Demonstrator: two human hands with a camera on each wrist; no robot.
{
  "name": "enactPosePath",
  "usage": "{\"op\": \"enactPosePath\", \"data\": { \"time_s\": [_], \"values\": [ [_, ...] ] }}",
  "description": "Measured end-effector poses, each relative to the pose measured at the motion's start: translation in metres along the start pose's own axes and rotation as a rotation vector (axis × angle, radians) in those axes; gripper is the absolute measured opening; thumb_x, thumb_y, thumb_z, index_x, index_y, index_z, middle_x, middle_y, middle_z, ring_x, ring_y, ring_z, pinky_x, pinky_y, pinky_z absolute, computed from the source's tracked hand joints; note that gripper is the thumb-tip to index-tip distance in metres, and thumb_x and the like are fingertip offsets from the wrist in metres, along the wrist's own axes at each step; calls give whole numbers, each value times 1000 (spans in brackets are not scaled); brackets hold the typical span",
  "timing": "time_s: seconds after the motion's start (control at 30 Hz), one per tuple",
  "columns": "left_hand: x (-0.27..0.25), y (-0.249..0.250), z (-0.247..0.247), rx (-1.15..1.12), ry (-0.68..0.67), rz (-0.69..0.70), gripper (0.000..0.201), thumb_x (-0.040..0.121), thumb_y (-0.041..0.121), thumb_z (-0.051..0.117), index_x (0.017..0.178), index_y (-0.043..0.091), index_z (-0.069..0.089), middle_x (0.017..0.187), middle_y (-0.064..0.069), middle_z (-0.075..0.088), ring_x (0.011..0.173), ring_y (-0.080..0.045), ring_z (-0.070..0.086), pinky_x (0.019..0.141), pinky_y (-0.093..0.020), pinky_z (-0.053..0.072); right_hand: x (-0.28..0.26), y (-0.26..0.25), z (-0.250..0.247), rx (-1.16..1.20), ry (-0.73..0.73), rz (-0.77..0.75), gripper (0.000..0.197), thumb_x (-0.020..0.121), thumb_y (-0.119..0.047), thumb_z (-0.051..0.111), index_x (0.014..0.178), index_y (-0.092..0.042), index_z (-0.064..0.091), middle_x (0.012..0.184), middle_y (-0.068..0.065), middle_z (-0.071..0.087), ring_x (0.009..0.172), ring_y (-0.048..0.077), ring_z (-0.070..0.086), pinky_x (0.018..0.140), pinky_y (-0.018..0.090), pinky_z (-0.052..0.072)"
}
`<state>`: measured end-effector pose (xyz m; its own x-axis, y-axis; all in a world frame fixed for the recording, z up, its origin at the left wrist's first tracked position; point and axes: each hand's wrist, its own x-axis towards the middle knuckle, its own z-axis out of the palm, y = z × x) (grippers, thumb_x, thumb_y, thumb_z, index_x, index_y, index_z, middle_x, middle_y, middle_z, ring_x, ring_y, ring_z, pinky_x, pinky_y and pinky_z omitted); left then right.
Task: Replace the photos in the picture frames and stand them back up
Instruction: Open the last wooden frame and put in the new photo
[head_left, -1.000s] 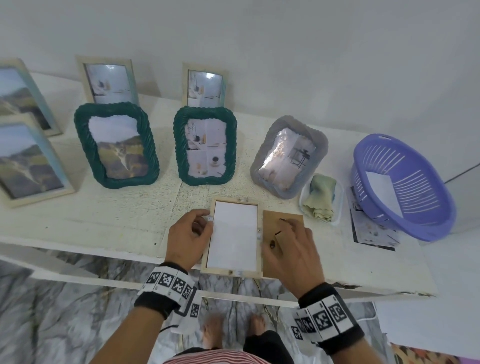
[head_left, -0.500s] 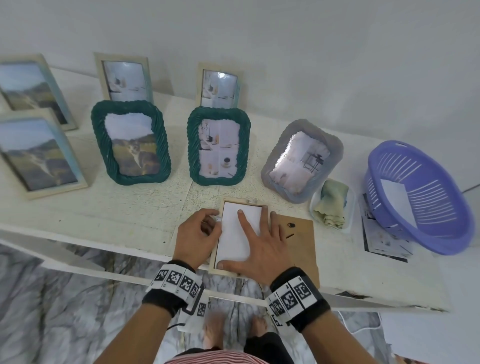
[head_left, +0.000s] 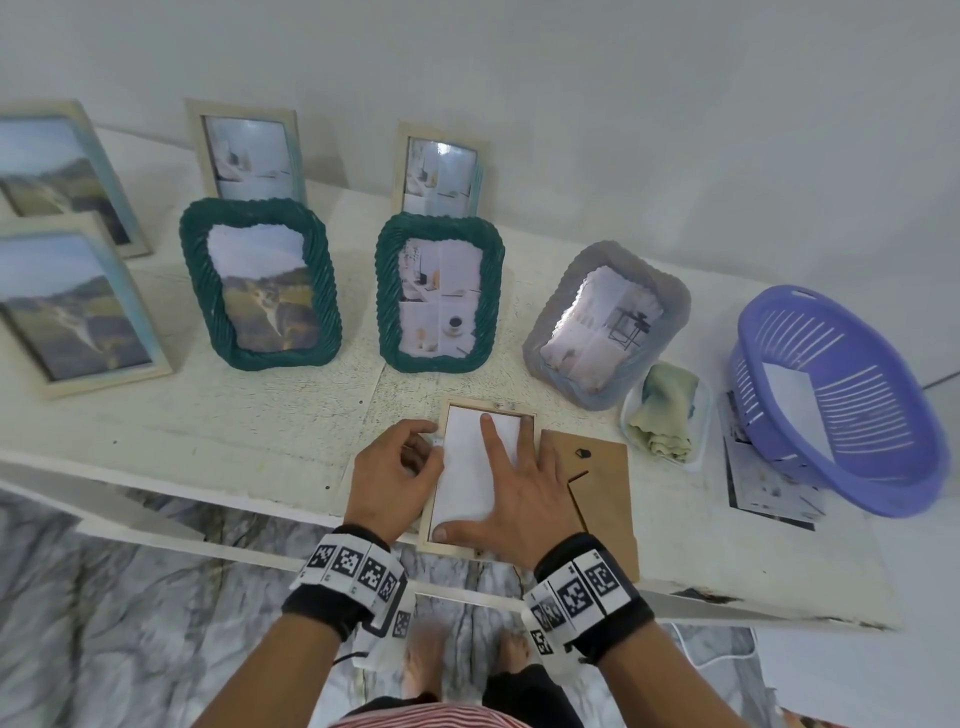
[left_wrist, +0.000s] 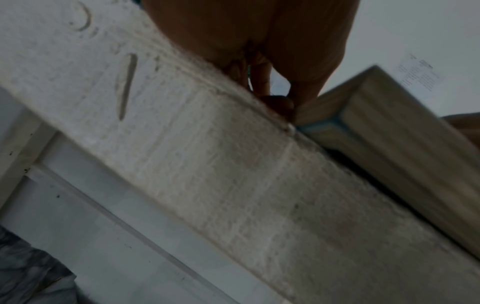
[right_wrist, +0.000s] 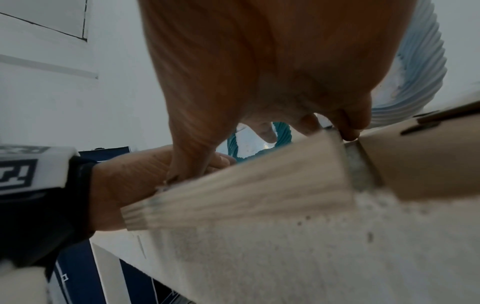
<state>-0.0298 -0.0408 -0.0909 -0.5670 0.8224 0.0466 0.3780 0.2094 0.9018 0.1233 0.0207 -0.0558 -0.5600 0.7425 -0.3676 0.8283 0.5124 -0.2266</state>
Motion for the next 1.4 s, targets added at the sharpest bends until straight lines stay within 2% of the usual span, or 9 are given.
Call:
{"op": "enactPosePath", "data": {
  "time_s": [0.23,0.47,0.67,0.77,0.87,0.97,1.1,1.23,1.4],
  "values": [
    [0,2,-1,9,13,13,18,87,12,66,101,22,68,76,9,66,77,-3,61,65,-4,42,-5,-4,-5,27,19,30,125,64,-83,57,151,-29,-14,160,16,-6,145,44,-3,118,51,5],
    [-1,4,0,8,58,17,9,91,21,63,97,26,67,84,12,67,79,-1,61,69,-19,48,-13,-6,-4,74,326,15,109,60,-85,50,148,-28,18,142,9,44,136,41,32,111,54,26],
    [-10,36,-13,-185,-87,92,35,83,56,52,105,32,66,96,12,68,89,-6,61,66,-20,50,-31,12,-19,296,264,-1,119,63,-72,69,151,-35,-2,160,3,3,146,23,11,114,40,23],
    [-16,57,-9,-323,-316,48,37,80,47,65,114,34,65,88,7,70,82,-9,64,72,-24,54,-44,17,-22,419,235,-36,121,62,-64,76,151,-38,-3,160,-5,-9,146,14,6,114,33,24],
    [-18,68,0,-342,-296,34,30,89,17,68,117,28,64,76,5,68,73,-10,62,73,-29,51,-59,31,-22,557,340,-86,107,68,-64,73,151,-42,9,160,-10,-6,141,-7,1,107,12,19],
    [-19,79,11,-431,-251,-31,33,91,5,64,117,25,61,76,-4,70,76,-17,64,71,-35,55,-73,50,-24,947,517,-125,75,85,-35,68,147,-44,27,155,-4,29,140,2,29,110,31,39],
    [-26,94,41,-284,-235,-26,31,89,11,67,115,26,58,87,4,70,79,-5,63,77,-28,53,-93,67,-41,1457,505,-84,77,94,4,54,142,-48,25,116,3,70,104,25,68,82,41,58],
    [-42,118,76,42,-168,134,18,87,29,69,104,30,62,111,11,52,97,-2,55,81,-19,49,-109,94,-48,1463,524,-75,78,94,5,52,146,-43,19,101,9,74,93,24,71,73,28,57],
    [-70,161,114,-408,-494,-61,37,93,51,47,113,27,67,108,6,71,101,-7,66,85,-27,55,-126,135,-51,1371,508,-105,65,92,-22,61,148,-35,30,121,2,68,113,22,63,85,44,56]
  ]
}}
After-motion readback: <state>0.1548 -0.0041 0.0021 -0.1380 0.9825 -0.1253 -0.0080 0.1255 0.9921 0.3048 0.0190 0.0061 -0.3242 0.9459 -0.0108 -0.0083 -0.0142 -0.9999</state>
